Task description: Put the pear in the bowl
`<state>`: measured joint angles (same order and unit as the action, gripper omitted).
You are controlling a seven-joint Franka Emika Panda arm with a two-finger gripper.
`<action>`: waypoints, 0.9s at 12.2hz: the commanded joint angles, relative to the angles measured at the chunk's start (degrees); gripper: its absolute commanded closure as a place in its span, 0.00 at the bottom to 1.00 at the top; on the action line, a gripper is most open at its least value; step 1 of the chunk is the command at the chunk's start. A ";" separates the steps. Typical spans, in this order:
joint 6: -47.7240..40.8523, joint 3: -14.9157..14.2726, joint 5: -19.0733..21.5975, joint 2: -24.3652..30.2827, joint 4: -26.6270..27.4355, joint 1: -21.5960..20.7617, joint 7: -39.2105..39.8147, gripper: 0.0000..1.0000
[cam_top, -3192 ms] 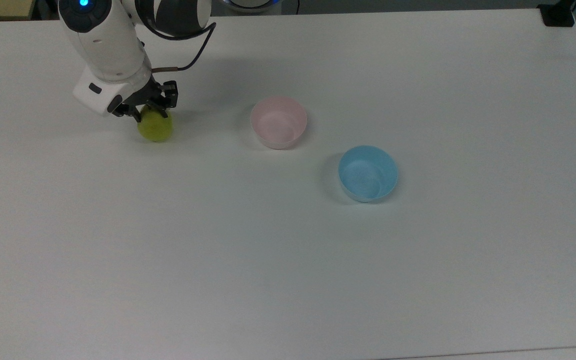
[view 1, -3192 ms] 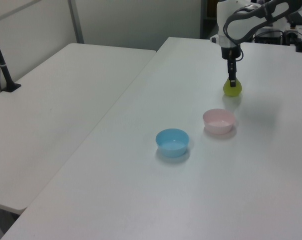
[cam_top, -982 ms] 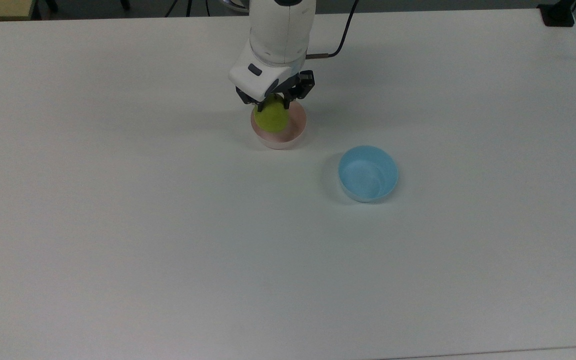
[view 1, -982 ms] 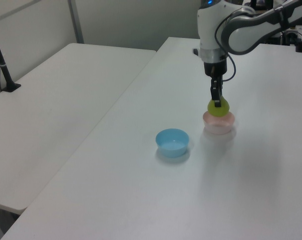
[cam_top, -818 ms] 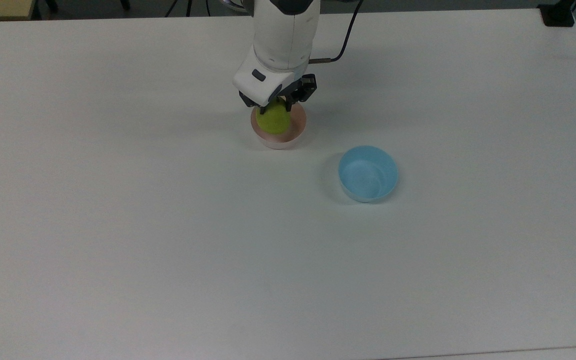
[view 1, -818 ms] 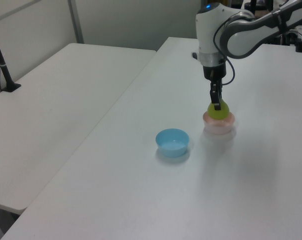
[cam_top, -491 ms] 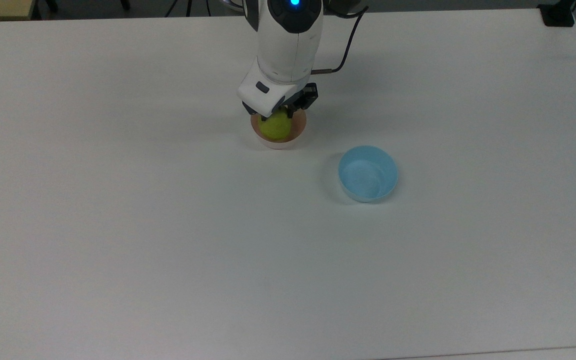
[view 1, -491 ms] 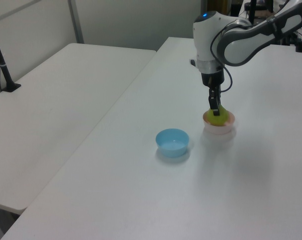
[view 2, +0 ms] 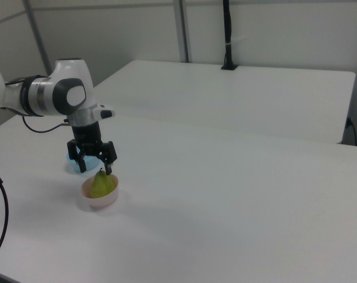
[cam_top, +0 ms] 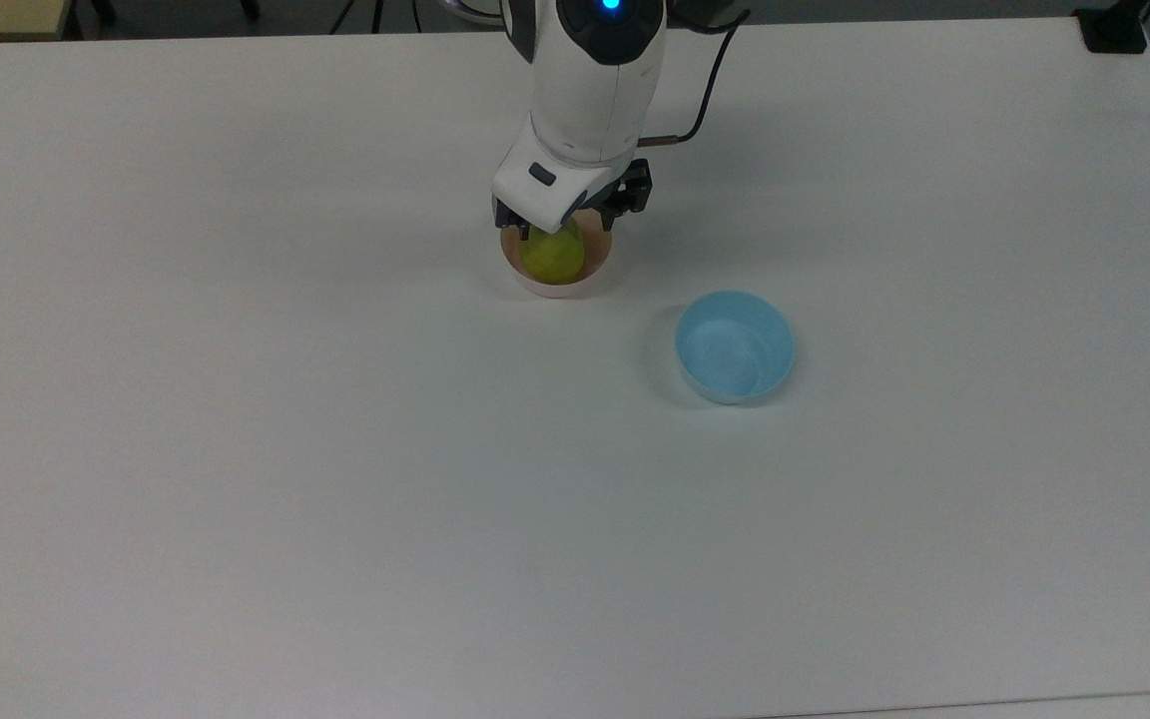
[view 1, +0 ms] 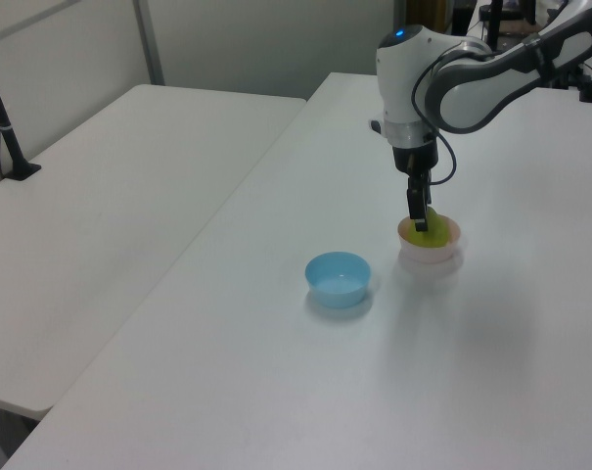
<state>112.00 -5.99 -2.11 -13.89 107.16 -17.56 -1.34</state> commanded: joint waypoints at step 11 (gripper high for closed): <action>-21.64 -2.36 0.61 12.91 -15.75 8.68 0.02 0.00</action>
<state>92.37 -8.18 -2.11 -2.56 93.16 -10.86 -1.34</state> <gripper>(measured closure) 0.000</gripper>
